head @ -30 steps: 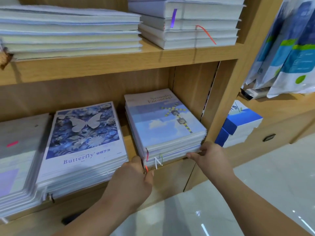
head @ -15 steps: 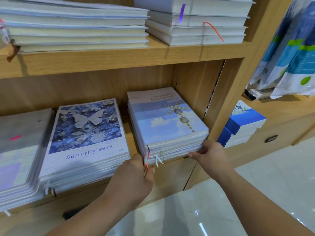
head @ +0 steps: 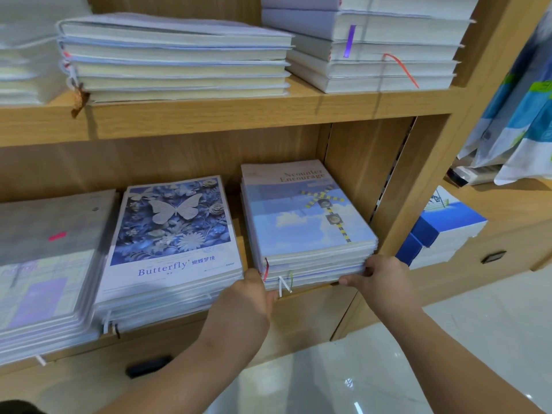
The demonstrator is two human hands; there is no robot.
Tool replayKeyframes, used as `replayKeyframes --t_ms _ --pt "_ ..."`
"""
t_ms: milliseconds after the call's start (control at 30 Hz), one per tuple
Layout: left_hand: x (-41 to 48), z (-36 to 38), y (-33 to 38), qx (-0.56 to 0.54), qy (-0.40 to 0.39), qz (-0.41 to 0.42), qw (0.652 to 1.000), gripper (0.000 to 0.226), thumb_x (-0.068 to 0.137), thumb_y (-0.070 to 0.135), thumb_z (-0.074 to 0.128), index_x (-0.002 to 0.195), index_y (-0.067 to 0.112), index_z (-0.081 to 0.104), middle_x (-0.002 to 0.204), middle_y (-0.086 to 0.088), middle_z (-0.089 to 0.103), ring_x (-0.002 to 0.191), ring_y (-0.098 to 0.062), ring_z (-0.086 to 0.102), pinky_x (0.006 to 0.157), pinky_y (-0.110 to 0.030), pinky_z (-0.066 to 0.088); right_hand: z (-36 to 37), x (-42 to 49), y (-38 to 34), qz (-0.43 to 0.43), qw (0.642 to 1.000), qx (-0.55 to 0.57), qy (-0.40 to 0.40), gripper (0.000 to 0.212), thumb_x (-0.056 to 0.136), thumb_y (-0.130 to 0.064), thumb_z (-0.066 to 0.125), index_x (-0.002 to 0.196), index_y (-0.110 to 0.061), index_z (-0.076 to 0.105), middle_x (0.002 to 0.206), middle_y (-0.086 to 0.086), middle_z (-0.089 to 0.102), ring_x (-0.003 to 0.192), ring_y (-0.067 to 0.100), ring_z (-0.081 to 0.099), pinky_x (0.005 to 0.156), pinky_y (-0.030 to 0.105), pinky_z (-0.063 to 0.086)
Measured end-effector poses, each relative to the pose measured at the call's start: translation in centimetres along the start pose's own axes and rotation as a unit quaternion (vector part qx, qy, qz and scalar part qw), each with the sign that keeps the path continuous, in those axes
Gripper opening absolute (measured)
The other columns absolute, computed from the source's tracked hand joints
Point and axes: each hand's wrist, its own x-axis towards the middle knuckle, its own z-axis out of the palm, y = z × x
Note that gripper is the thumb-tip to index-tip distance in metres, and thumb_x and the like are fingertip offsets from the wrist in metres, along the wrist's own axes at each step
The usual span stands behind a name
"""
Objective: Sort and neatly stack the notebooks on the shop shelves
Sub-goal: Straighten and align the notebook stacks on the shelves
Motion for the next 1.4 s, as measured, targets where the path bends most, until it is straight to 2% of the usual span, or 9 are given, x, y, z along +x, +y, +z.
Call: replayKeyframes --t_ms 167,267,367,733,967,1133,1200,1300,1400 --pt "0.0 1.1 -0.3 -0.022 0.012 -0.015 1.000 0.030 0.104 0.042 0.048 0.123 0.020 0.046 0.090 0.000 0.070 0.086 -0.024 0.068 0.071 -0.036 0.049 0.4 0.3 0.7 -0.008 1.000 0.009 -0.005 0.038 0.075 -0.022 0.091 0.056 -0.018 0.058 0.059 0.002 0.056 0.061 0.019 0.051 0.053 0.031 0.038" --pt "0.0 1.3 -0.4 -0.013 0.024 -0.021 0.999 0.024 0.102 0.042 0.049 0.115 0.023 0.045 0.090 0.002 0.070 0.083 -0.023 0.068 0.067 -0.034 0.048 0.6 0.8 0.8 0.009 1.000 -0.021 -0.010 0.032 0.078 -0.030 0.088 0.060 -0.023 0.062 0.064 -0.003 0.061 0.070 0.023 0.061 0.065 0.039 0.054" --pt "0.0 1.7 -0.3 -0.012 0.037 -0.035 0.999 0.021 0.101 0.043 0.051 0.105 0.026 0.039 0.090 0.001 0.071 0.085 -0.024 0.069 0.066 -0.034 0.047 0.8 1.3 0.6 0.037 0.998 -0.034 -0.037 0.026 0.082 -0.034 0.084 0.066 -0.026 0.065 0.071 -0.001 0.067 0.076 0.029 0.068 0.076 0.049 0.060" --pt "-0.7 2.0 0.3 0.006 0.059 -0.018 0.998 0.028 0.103 0.047 0.048 0.115 0.021 0.048 0.090 -0.001 0.072 0.084 -0.024 0.070 0.062 -0.030 0.034 0.1 1.3 0.3 0.025 0.998 -0.022 -0.047 0.022 0.081 -0.030 0.086 0.071 -0.022 0.068 0.069 -0.003 0.071 0.067 0.018 0.071 0.072 0.042 0.061" --pt "-0.5 1.6 0.7 -0.001 0.033 -0.033 0.999 0.034 0.104 0.042 0.046 0.129 0.020 0.044 0.097 -0.002 0.071 0.090 -0.026 0.070 0.072 -0.035 0.046 0.5 1.2 0.9 0.024 0.999 -0.020 -0.028 0.027 0.082 -0.037 0.084 0.070 -0.025 0.064 0.076 -0.003 0.068 0.078 0.028 0.068 0.078 0.050 0.059" --pt "-0.8 -1.1 0.9 -0.041 -0.038 -0.042 0.998 0.030 0.095 0.056 0.052 0.101 0.027 0.046 0.079 0.009 0.054 0.093 -0.024 0.066 0.068 -0.033 0.042 -0.8 1.6 -0.3 0.021 0.997 -0.065 -0.041 0.037 0.072 -0.042 0.090 0.087 -0.032 0.058 0.085 0.001 0.068 0.080 0.026 0.068 0.075 0.045 0.059" --pt "-0.7 -2.3 0.9 -0.040 -0.035 -0.042 0.998 0.033 0.093 0.060 0.051 0.095 0.028 0.047 0.086 0.006 0.061 0.094 -0.025 0.065 0.072 -0.034 0.046 -1.7 1.8 -0.8 -0.003 0.995 -0.097 -0.018 0.047 0.069 -0.044 0.092 0.093 -0.030 0.054 0.083 -0.001 0.066 0.079 0.022 0.064 0.068 0.040 0.055" --pt "-0.4 -3.3 1.6 -0.036 -0.029 -0.027 0.999 0.033 0.099 0.057 0.048 0.093 0.024 0.046 0.096 -0.004 0.066 0.097 -0.028 0.063 0.077 -0.036 0.047 -2.1 1.5 -1.6 -0.030 0.994 -0.103 -0.013 0.043 0.076 -0.043 0.088 0.087 -0.029 0.049 0.079 -0.004 0.062 0.073 0.014 0.058 0.056 0.032 0.043" --pt "0.0 -3.5 2.4 0.004 -0.015 -0.018 1.000 0.036 0.102 0.057 0.041 0.091 0.023 0.043 0.089 -0.004 0.064 0.096 -0.030 0.064 0.074 -0.035 0.046 -2.3 1.6 -2.0 -0.029 0.994 -0.098 -0.027 0.038 0.080 -0.039 0.085 0.081 -0.030 0.048 0.076 -0.004 0.061 0.070 0.011 0.057 0.053 0.029 0.038"
